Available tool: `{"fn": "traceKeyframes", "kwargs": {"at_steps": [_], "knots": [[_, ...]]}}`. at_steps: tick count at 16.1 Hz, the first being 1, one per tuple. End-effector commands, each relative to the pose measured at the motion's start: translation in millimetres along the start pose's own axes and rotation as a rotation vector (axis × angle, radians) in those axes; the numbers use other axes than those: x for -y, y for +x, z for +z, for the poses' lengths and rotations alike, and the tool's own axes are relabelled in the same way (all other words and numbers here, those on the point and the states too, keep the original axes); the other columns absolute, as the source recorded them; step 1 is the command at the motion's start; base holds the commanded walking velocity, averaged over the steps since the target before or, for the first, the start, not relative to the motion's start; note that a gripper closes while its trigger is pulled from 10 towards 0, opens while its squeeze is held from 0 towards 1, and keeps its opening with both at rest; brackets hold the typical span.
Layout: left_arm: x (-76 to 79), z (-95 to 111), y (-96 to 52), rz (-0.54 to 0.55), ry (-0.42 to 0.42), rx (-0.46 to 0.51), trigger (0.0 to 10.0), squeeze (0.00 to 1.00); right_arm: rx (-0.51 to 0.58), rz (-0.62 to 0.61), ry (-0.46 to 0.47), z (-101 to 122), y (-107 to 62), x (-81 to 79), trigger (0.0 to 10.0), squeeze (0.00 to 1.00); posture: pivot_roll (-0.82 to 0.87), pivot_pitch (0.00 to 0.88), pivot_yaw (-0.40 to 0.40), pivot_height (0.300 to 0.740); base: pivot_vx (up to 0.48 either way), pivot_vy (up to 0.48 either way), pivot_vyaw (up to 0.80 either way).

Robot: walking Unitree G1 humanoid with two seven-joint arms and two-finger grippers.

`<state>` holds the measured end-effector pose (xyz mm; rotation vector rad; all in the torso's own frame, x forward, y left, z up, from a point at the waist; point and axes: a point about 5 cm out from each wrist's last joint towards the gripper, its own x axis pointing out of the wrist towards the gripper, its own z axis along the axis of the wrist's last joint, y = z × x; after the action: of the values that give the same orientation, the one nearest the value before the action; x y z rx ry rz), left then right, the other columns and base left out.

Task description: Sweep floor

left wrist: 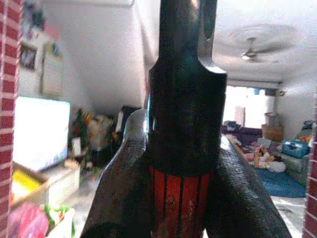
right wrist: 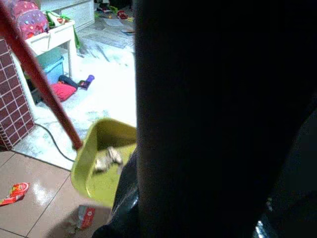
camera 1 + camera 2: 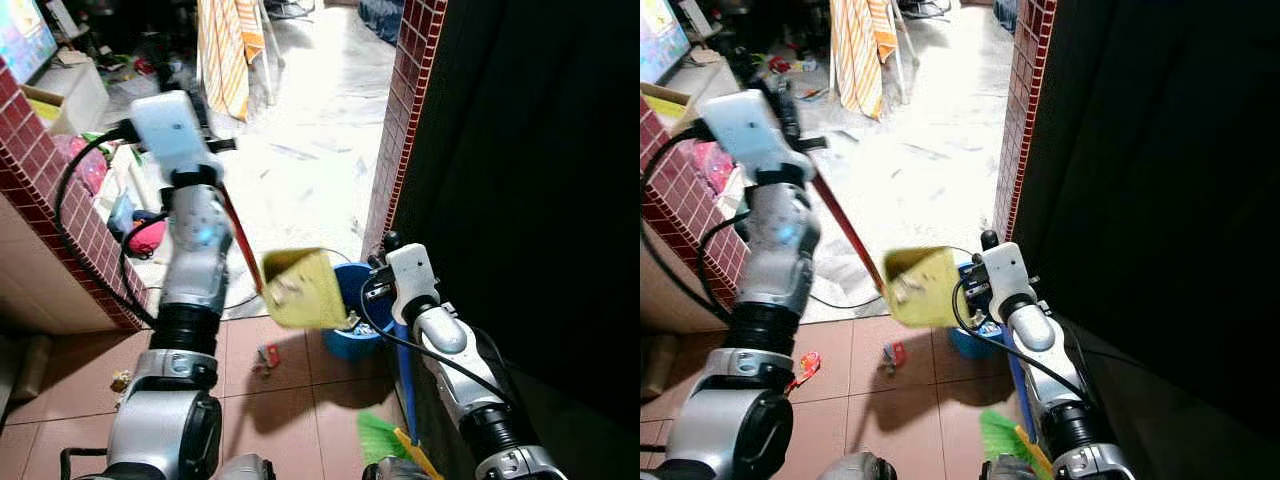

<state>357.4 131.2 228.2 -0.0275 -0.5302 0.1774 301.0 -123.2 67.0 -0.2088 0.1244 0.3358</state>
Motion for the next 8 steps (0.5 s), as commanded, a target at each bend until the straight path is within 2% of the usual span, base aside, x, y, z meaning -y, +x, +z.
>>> {"fn": "traceKeyframes", "kwargs": {"at_steps": [1,5,8], "knots": [[6.3,13,4.5,-0.013,0.008,0.081,10.0,0.0,0.043,0.0,-0.047,10,2.1,1.8,10.0,0.0,-0.08,0.0,0.034,0.74,0.0,0.0,0.0],[15.7,17,7.2,0.01,0.005,0.109,10.0,0.0,0.048,0.004,-0.055,11,1.0,0.9,10.0,0.0,-0.09,0.0,0.032,0.74,0.0,0.0,0.0],[30.2,19,3.8,-0.017,-0.027,0.134,10.0,0.0,0.052,0.002,-0.059,10,-2.9,1.0,10.0,0.0,-0.11,0.0,0.032,0.74,0.0,0.0,0.0]]}}
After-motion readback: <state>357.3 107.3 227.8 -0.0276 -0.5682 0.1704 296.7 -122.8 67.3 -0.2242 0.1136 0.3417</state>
